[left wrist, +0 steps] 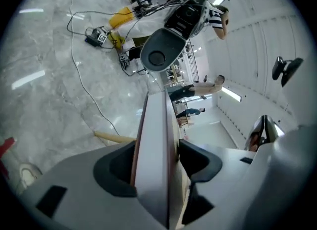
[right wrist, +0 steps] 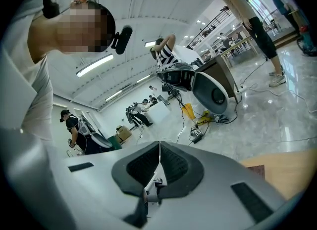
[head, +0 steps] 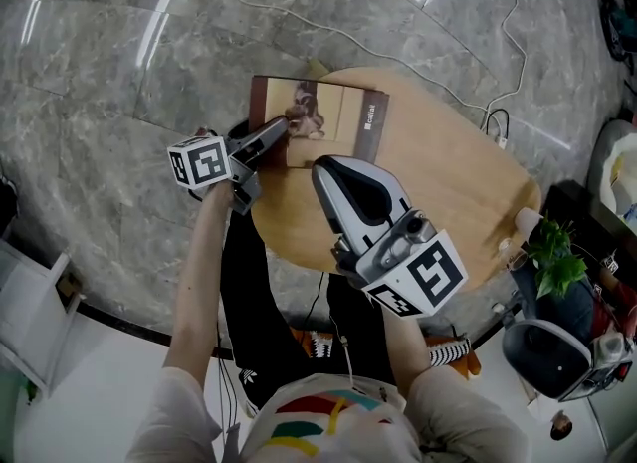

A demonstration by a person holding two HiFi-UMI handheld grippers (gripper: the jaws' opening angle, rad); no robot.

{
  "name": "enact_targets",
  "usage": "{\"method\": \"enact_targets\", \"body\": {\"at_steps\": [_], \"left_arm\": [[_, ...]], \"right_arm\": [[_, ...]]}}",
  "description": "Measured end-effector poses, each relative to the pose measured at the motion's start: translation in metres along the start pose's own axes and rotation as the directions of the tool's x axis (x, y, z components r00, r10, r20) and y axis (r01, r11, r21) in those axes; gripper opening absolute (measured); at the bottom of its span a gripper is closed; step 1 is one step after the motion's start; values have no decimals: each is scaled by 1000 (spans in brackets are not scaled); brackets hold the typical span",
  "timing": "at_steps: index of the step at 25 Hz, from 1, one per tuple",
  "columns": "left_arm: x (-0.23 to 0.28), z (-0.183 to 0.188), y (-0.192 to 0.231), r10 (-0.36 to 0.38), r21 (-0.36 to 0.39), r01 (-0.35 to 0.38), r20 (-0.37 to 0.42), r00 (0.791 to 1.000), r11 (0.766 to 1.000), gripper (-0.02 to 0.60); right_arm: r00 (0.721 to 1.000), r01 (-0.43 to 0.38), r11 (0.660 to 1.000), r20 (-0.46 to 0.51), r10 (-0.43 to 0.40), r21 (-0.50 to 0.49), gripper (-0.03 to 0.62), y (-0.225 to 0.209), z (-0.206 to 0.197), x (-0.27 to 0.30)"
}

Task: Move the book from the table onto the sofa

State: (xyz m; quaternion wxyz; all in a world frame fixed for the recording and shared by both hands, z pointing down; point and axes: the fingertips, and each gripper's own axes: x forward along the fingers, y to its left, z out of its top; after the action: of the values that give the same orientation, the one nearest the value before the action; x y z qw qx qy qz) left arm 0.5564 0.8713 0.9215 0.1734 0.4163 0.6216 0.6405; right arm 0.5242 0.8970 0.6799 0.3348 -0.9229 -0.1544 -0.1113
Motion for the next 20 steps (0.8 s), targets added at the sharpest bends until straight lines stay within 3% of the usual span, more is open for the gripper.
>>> {"method": "enact_targets", "body": {"at_steps": [4, 13, 17, 20], "left_arm": [[-5, 0, -8, 37, 56, -38, 21, 999, 998, 238], [-26, 1, -73, 55, 81, -59, 51, 997, 995, 156], [-45, 15, -123, 40, 126, -59, 143, 989, 990, 153], [-62, 38, -181, 15, 202, -64, 236, 972, 977, 153]], "right_arm": [[1000, -3, 1000, 8, 3, 6, 14, 4, 9, -4], [999, -34, 996, 20, 35, -80, 14, 35, 44, -10], [995, -60, 991, 68, 69, -120, 14, 61, 77, -22], [990, -63, 983, 110, 83, -172, 14, 81, 112, -36]]}}
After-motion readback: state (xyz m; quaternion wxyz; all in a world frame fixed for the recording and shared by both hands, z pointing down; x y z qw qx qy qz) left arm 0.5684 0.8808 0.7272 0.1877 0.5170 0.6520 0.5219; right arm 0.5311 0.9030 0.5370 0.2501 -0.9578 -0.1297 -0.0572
